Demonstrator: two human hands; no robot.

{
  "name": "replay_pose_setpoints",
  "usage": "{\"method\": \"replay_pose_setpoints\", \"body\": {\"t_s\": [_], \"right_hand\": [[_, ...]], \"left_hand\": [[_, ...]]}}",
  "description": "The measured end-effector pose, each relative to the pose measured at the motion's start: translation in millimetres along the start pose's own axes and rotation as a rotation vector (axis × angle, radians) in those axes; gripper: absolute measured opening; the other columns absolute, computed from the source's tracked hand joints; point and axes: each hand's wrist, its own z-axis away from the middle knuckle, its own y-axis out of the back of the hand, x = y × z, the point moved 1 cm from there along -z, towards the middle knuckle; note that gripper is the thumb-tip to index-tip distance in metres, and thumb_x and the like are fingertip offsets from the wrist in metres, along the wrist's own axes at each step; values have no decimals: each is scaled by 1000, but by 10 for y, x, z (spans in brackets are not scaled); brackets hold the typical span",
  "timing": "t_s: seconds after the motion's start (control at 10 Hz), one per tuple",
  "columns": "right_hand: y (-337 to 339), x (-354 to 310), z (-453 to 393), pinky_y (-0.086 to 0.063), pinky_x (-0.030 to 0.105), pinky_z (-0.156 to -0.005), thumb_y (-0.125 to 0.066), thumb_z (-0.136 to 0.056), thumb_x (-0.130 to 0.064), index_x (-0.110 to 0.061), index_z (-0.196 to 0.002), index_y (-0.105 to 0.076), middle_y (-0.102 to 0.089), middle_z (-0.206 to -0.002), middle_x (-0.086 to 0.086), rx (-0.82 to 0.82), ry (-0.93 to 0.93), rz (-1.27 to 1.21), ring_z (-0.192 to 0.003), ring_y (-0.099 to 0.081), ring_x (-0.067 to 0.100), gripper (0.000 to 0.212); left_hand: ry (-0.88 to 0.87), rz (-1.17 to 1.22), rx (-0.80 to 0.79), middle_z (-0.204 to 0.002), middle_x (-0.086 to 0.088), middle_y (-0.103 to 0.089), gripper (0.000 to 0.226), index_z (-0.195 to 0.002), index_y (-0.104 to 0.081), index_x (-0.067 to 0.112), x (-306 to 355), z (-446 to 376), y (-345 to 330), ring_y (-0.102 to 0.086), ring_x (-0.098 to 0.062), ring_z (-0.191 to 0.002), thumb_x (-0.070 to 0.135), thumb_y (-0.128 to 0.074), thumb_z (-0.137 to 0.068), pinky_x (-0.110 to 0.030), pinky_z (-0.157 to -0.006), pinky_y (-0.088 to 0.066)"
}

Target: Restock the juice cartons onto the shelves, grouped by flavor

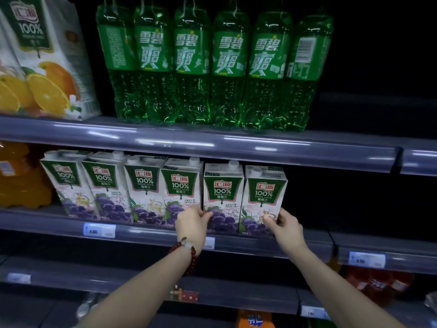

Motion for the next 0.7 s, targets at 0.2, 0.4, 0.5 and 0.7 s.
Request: {"method": "replay_pose_setpoints", "body": {"t_s": [0.2,0.4,0.5,0.7], "right_hand": [[-98,-67,74,-43,24,-75,-70,-86,-25,-19,-115,-63,-70,-95,-4,3,-10,22,-91,-63,14,30],[-48,-271,92,-41,25,-74,-64,-91,-31,-6,-117,-47,-62,-110,9,-137,-143,267,-88,-55,18,40],[-5,-419,128,-43,27,-71,-61,-92,-36,-2,-113,-57,-64,-109,13,-177,-233,356,-89,-59,24,40],[87,-756,255,-47,30,-68,-62,-90,-32,-6,-89,-59,-65,-96,14,-109,-262,424,-81,-61,27,26]], "left_hand": [[29,-21,-33,-59,7,-56,33,-61,-52,20,-63,-111,78,-49,1,-51,33,-69,-85,-10,-42,-31],[6,-171,-147,-65,2,-62,33,-67,-53,18,13,-97,205,-56,-8,-55,40,-61,-90,-20,-45,-41],[-34,-233,-240,-72,-3,-68,34,-73,-62,13,104,-132,379,-65,-15,-65,42,-60,-90,-26,-56,-53],[-107,-157,-320,-75,-6,-70,37,-79,-68,11,126,-265,664,-61,-17,-61,48,-63,-86,-28,-61,-56]]}}
